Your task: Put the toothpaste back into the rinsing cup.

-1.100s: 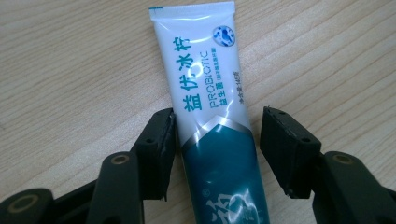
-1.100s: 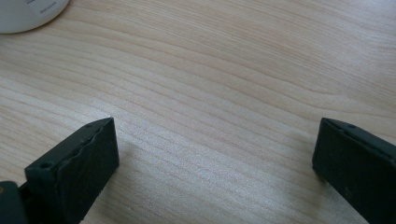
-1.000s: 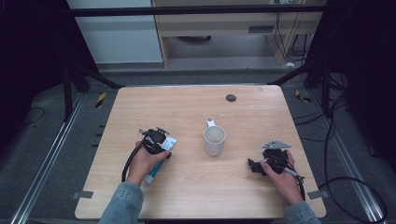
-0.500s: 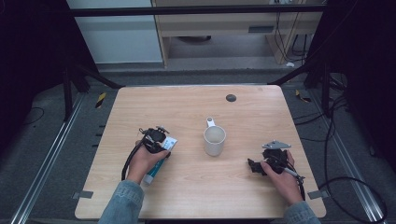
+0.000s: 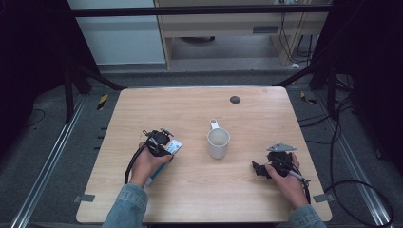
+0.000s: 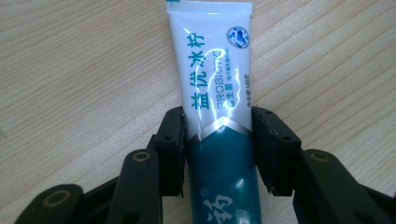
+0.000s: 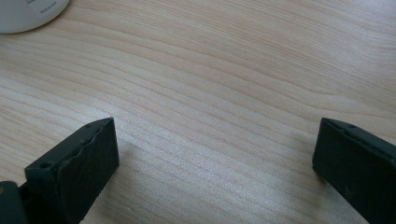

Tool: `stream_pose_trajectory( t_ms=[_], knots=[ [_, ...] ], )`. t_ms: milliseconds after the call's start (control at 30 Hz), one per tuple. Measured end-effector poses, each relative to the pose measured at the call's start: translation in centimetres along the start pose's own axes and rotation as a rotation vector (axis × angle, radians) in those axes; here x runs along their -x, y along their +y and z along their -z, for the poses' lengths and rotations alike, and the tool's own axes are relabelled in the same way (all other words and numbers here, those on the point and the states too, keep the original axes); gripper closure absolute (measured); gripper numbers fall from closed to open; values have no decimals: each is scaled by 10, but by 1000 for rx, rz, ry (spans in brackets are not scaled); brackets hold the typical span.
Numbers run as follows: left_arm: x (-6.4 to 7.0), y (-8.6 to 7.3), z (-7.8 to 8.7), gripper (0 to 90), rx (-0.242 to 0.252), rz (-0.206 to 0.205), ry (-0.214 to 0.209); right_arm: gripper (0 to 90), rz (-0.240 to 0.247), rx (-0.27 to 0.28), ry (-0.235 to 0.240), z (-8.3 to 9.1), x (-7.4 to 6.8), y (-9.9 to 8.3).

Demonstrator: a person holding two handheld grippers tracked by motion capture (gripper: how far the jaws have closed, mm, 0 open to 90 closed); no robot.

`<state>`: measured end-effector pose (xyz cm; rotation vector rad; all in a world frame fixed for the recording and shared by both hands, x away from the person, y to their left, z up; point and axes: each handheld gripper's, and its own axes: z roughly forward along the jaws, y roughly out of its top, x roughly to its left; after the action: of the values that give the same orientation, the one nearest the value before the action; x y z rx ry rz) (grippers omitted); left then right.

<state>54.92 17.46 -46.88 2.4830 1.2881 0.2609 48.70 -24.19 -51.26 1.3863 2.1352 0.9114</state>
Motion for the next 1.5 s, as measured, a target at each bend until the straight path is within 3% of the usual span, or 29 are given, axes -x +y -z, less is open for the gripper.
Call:
stream_pose_trajectory(
  t_ms=[533,733,1033,1167,1500],
  knots=[
    [7,3,3,673,-18,-76,18,6,0,0,0,0,0,0],
    [6,3,8,753,-12,-87,7,6,1,0,0,0,0,0],
    [7,4,9,771,-16,-89,11,6,1,0,0,0,0,0],
    [4,2,17,775,15,-71,12,6,0,0,0,0,0,0],
    [5,1,36,778,85,-72,8,6,1,0,-1,0,0,0]
  ],
)
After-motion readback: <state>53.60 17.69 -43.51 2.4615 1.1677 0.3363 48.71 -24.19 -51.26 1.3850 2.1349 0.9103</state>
